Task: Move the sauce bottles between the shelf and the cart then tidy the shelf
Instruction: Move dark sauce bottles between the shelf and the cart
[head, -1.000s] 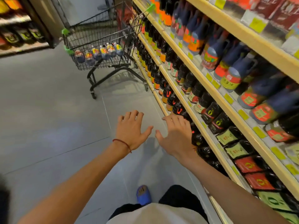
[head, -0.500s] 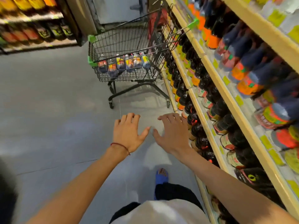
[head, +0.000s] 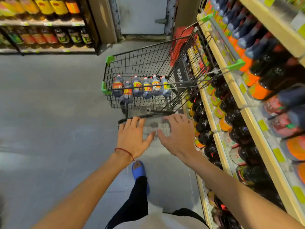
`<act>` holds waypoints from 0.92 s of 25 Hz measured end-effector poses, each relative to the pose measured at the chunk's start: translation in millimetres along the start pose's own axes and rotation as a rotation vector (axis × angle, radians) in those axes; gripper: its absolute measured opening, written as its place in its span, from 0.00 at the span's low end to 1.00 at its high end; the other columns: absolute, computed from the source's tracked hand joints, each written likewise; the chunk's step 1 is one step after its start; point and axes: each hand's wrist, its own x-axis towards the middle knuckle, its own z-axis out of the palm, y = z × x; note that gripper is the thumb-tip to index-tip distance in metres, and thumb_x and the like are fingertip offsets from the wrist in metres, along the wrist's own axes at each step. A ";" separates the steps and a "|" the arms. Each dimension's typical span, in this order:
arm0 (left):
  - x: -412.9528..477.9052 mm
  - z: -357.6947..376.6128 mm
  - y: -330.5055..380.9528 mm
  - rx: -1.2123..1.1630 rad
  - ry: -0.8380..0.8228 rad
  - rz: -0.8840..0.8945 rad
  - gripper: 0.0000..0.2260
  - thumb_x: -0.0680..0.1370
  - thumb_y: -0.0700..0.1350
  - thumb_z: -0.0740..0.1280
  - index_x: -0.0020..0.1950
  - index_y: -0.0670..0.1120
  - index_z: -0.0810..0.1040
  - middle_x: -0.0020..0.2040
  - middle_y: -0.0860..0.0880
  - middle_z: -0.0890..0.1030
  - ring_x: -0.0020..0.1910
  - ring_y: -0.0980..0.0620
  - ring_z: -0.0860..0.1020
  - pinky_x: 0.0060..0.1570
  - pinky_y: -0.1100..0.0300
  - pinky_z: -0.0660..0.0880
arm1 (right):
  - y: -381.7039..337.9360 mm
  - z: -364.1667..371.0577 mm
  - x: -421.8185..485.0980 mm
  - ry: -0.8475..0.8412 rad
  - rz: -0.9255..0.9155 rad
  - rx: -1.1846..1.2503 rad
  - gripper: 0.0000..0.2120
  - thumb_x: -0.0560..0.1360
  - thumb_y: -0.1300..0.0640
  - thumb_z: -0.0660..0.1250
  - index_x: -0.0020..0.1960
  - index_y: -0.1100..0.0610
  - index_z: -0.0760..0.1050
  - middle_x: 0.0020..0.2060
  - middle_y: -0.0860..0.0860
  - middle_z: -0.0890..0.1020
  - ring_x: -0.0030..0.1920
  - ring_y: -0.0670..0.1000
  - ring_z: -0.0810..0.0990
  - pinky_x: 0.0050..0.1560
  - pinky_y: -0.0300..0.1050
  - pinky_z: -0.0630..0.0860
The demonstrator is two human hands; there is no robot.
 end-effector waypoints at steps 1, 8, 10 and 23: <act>27.6 2.3 -11.1 -0.016 0.006 0.006 0.27 0.76 0.68 0.54 0.63 0.50 0.73 0.59 0.50 0.74 0.56 0.47 0.73 0.52 0.50 0.70 | -0.6 10.4 26.9 0.011 0.009 -0.004 0.21 0.72 0.39 0.67 0.57 0.52 0.81 0.53 0.46 0.82 0.59 0.52 0.76 0.59 0.51 0.70; 187.2 4.0 -83.3 -0.077 -0.001 0.044 0.27 0.77 0.68 0.53 0.66 0.51 0.71 0.61 0.50 0.73 0.58 0.47 0.72 0.55 0.48 0.71 | -13.2 61.1 174.4 -0.007 0.078 -0.011 0.21 0.73 0.40 0.65 0.58 0.51 0.81 0.53 0.46 0.82 0.58 0.52 0.76 0.59 0.52 0.72; 221.0 9.3 -98.3 -0.072 -0.022 0.042 0.27 0.77 0.68 0.53 0.65 0.51 0.71 0.61 0.50 0.73 0.59 0.47 0.72 0.56 0.48 0.71 | -12.5 76.1 208.3 -0.004 0.102 -0.026 0.21 0.73 0.40 0.65 0.58 0.52 0.81 0.53 0.46 0.82 0.58 0.52 0.76 0.58 0.51 0.70; 415.4 92.7 -191.2 -0.101 -0.197 -0.157 0.22 0.77 0.65 0.57 0.63 0.53 0.72 0.59 0.51 0.73 0.58 0.49 0.74 0.57 0.49 0.71 | 23.0 230.1 419.0 -0.189 0.220 0.181 0.21 0.72 0.40 0.65 0.57 0.52 0.80 0.53 0.49 0.82 0.58 0.54 0.76 0.56 0.54 0.72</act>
